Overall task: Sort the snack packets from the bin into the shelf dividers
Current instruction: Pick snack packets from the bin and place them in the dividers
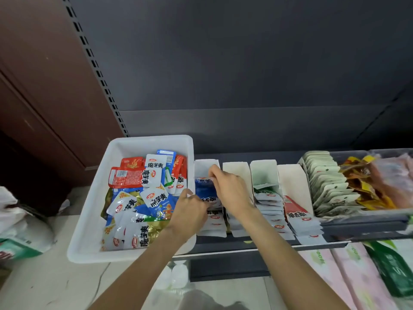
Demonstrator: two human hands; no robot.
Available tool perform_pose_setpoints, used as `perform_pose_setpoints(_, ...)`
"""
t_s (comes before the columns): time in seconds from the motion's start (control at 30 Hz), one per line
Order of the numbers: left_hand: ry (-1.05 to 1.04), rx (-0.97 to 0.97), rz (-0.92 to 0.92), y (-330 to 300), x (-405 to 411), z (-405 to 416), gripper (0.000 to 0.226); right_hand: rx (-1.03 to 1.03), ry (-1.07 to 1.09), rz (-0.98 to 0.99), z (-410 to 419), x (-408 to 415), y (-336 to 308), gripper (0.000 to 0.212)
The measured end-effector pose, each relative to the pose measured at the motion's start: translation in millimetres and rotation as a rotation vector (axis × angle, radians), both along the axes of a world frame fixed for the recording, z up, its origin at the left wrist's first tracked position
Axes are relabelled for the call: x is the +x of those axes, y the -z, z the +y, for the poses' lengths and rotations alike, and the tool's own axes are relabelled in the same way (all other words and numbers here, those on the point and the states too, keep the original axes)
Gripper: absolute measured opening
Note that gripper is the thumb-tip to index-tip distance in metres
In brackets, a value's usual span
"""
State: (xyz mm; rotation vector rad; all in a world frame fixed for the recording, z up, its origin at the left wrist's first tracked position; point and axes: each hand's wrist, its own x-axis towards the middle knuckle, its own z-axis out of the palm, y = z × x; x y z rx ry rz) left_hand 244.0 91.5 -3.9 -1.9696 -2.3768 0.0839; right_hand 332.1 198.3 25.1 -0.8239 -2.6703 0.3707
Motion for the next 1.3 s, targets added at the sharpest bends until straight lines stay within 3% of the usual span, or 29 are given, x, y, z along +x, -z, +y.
perform_pose_setpoints(0.13, 0.032, 0.028, -0.010, 7.3, -4.2, -8.0, 0.027, 0.108, -0.077, -0.129, 1.9, 7.8, 10.6, 0.017)
perform_pose_setpoints(0.27, 0.087, 0.197, -0.102, 1.0, 0.8, -15.5, 0.030, 0.116, -0.208, -0.256, -1.9, 15.6, 16.8, 0.022)
perform_pose_setpoints(0.47, 0.077, 0.303, -0.237, 7.6, -1.4, -22.9, 0.021, -0.051, -0.291, -0.390, -3.2, 23.6, 17.6, 0.030)
perform_pose_setpoints(0.53, 0.101, 0.313, -0.264, 9.1, -3.1, -26.4, 0.022, -0.097, -0.291, -0.372, -4.7, 27.3, 12.1, 0.031)
perform_pose_setpoints(0.63, 0.120, 0.363, -0.356, 5.0, -9.0, -37.7, 0.016, -0.178, -0.233, -0.132, -12.3, 26.7, -3.6, 0.028)
perform_pose_setpoints(0.7, 0.048, 0.411, -0.397, 1.1, -20.7, -52.3, 0.016, -0.249, -0.200, 0.010, -24.4, 16.9, -16.5, 0.025)
perform_pose_setpoints(0.8, -0.104, 0.471, -0.331, 0.6, -48.7, -81.1, 0.017, -0.330, -0.252, 0.039, -52.9, -14.0, -28.9, 0.025)
perform_pose_setpoints(0.9, -0.353, 0.428, -0.274, 3.6, -80.4, -106.9, 0.014, -0.297, -0.283, -0.157, -76.8, -63.7, -7.7, 0.030)
perform_pose_setpoints(1.03, -0.644, 0.158, -0.302, 9.0, -106.1, -117.5, 0.029, -0.253, -0.047, -0.422, -89.2, -118.1, 36.0, 0.041)
perform_pose_setpoints(1.17, -0.715, 0.107, -0.434, 18.2, -116.8, -108.5, 0.032, -0.372, 0.082, -0.447, -85.9, -133.4, 51.8, 0.070)
perform_pose_setpoints(1.3, -0.691, 0.095, -0.434, 26.9, -120.3, -101.7, 0.037, -0.425, 0.096, -0.488, -76.0, -135.8, 54.9, 0.073)
